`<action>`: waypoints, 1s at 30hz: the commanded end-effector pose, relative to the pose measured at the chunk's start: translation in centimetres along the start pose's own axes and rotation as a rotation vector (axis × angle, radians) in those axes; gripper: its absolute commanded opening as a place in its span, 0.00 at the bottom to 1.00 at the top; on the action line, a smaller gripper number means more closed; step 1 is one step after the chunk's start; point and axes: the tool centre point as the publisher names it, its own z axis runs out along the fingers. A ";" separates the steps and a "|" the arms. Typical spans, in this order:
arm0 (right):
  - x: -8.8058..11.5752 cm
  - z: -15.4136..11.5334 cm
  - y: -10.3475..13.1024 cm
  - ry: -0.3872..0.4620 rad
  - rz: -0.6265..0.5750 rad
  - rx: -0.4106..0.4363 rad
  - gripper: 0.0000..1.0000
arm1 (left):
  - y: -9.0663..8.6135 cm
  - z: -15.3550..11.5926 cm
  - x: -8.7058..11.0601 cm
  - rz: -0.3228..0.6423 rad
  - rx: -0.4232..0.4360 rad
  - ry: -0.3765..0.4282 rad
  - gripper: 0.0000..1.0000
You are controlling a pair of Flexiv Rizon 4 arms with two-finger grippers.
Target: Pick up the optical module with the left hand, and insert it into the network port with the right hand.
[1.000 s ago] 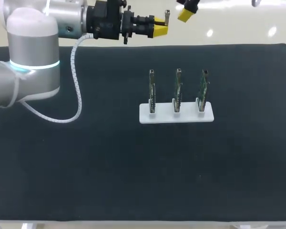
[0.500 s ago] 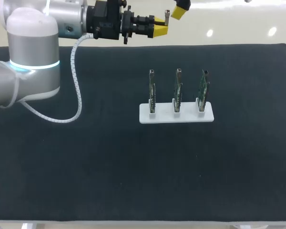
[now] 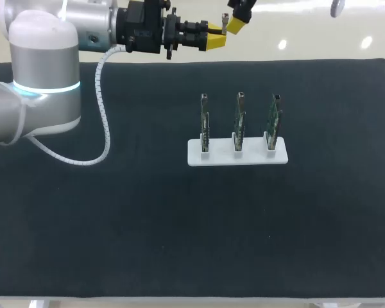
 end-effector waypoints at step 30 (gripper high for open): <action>-0.6 0.8 -0.3 -0.058 0.004 0.024 0.60 | 0.1 0.0 0.0 -0.001 0.002 0.003 0.00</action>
